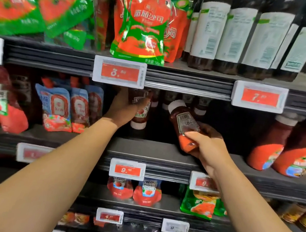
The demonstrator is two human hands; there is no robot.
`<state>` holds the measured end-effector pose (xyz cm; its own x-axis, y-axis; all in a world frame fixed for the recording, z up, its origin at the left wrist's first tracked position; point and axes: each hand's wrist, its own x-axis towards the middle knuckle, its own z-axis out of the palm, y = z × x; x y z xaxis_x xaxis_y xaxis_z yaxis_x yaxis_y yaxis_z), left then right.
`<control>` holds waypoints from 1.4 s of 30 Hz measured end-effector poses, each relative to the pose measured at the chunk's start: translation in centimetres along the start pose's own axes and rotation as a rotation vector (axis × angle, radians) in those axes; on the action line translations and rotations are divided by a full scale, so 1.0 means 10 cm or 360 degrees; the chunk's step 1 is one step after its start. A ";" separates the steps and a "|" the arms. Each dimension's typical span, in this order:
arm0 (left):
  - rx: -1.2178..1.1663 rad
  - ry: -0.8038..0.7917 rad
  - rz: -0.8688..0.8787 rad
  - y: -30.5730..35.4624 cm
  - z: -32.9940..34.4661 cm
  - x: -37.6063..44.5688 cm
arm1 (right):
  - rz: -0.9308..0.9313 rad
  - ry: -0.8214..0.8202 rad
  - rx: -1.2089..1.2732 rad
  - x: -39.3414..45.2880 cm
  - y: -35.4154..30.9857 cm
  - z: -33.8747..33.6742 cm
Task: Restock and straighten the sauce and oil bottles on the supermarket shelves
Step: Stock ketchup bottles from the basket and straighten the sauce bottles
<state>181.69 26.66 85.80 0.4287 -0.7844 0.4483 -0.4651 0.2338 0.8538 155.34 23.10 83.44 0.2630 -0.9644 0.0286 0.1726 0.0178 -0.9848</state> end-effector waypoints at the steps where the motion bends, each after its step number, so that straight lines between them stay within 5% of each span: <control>1: 0.0014 0.0026 -0.0006 -0.04 0.04 -0.01 | 0.0008 0.0016 -0.0008 0.03 0.01 0.01; 11: 0.0013 0.0056 -0.0069 -0.51 0.12 0.13 | 0.0006 0.0005 -0.0185 0.43 -0.07 0.24; 31: 0.0203 0.0264 -0.0020 -0.63 0.15 0.27 | -0.0103 -0.0438 -0.0579 1.42 -0.32 0.70; 42: 0.0418 0.0299 -0.0128 -0.67 0.24 0.54 | -0.0622 -0.0233 -0.0708 1.64 0.17 0.75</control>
<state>185.22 19.52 81.87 0.5958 -0.6691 0.4443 -0.5975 0.0004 0.8019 167.04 9.34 83.51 0.3936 -0.8302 0.3947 -0.1220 -0.4728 -0.8727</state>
